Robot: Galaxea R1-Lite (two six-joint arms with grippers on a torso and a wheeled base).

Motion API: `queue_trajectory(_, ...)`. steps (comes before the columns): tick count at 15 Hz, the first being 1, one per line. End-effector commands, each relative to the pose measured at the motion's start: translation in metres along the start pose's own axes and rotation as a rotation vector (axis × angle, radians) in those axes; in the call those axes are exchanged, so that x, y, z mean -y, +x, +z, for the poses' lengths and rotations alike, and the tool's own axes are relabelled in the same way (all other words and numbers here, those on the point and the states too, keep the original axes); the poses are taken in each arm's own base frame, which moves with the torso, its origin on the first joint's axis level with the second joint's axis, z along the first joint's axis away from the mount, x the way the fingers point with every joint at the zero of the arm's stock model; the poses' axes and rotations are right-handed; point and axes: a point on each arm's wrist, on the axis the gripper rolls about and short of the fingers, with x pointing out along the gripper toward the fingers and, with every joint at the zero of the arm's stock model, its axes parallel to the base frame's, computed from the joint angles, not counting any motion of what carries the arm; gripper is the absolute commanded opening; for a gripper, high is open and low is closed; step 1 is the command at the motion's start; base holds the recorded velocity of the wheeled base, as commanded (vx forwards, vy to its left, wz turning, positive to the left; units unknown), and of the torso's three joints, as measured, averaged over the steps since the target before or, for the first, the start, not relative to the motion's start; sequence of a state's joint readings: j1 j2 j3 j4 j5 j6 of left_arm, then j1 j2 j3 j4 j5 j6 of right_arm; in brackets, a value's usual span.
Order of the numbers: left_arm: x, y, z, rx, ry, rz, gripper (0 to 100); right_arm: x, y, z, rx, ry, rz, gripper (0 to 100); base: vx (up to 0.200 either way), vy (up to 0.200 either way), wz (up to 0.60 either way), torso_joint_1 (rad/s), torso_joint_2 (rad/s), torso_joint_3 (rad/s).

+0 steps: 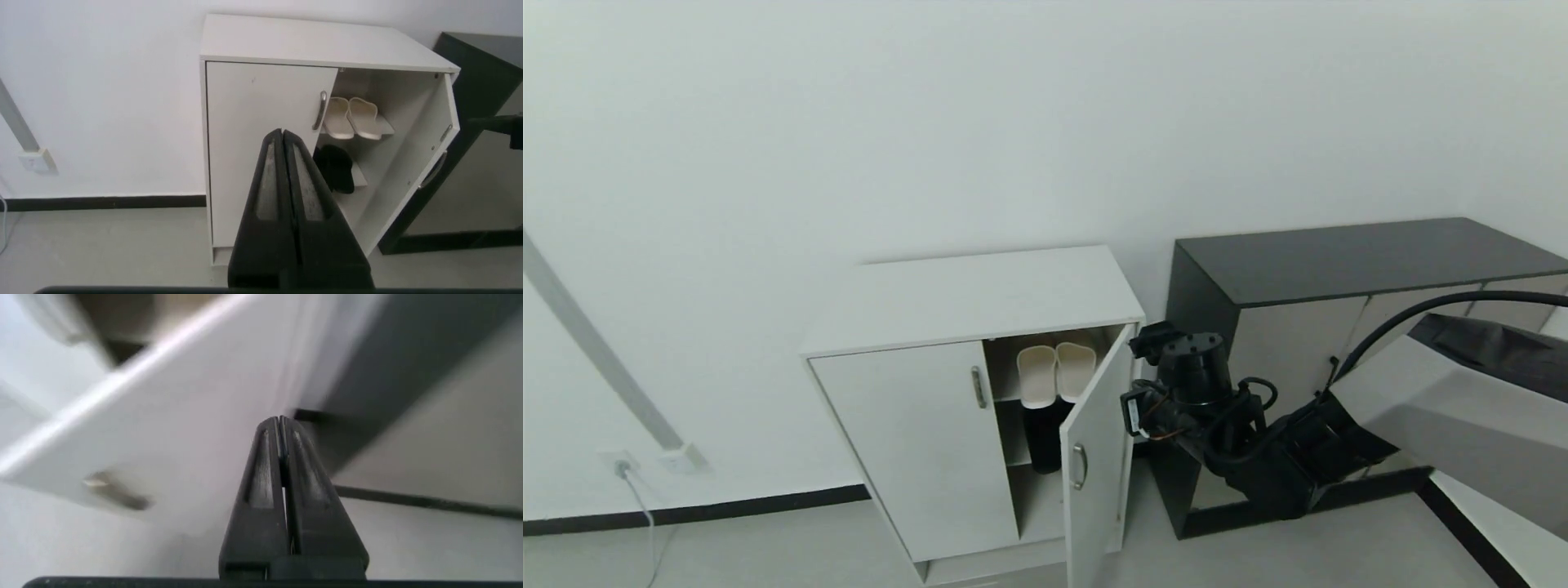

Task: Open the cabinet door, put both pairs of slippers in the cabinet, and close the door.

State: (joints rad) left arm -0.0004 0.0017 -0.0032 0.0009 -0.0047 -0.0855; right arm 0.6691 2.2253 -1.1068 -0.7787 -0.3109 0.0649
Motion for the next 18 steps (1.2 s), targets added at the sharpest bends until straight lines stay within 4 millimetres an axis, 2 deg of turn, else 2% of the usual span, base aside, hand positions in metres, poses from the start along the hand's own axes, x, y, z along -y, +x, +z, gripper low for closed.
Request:
queue_trajectory(1, 0.0, 0.0, 0.0, -0.001, 0.0, 0.001, 0, 0.0, 0.0, -0.002, -0.006, 0.0, 0.006, 0, 0.0, 0.0, 0.6, -0.002, 0.0, 0.002)
queue_trajectory(7, 0.0, 0.0, 0.0, 0.001, 0.0, 0.0, 0, 0.01, -0.006, -0.003, 0.104, -0.009, 0.015, 0, 0.0, 0.0, 0.0, 0.0, 0.0, 0.0)
queue_trajectory(10, 0.0, 0.0, 0.0, 0.001, 0.0, 0.0, 0, 0.018, -0.026, -0.006, 0.097, -0.011, 0.067, 0, 0.0, 0.0, 0.0, 0.0, 0.0, 0.0)
queue_trajectory(12, 0.0, 0.0, 0.0, -0.001, 0.0, 0.001, 0, 0.029, -0.054, -0.024, 0.009, -0.022, 0.13, 0, 0.1, 0.0, 0.0, 0.004, 0.0, -0.001)
queue_trajectory(13, 0.0, 0.0, 0.0, 0.001, 0.0, 0.0, 0, 0.032, -0.061, -0.034, -0.013, -0.023, 0.13, 0, 0.2, 0.0, 0.0, 0.002, 0.01, 0.007)
queue_trajectory(15, 0.0, 0.0, 0.0, 0.001, 0.0, 0.0, 0, 0.035, -0.068, -0.048, -0.022, -0.027, 0.142, 0, 0.2, 0.0, 0.0, -0.017, -0.01, 0.012)
queue_trajectory(18, 0.0, 0.0, 0.0, 0.001, 0.0, 0.0, 0, 0.036, -0.069, -0.064, -0.06, -0.034, 0.148, 0, 0.0, 0.0, 0.0, 0.0, 0.0, 0.0)
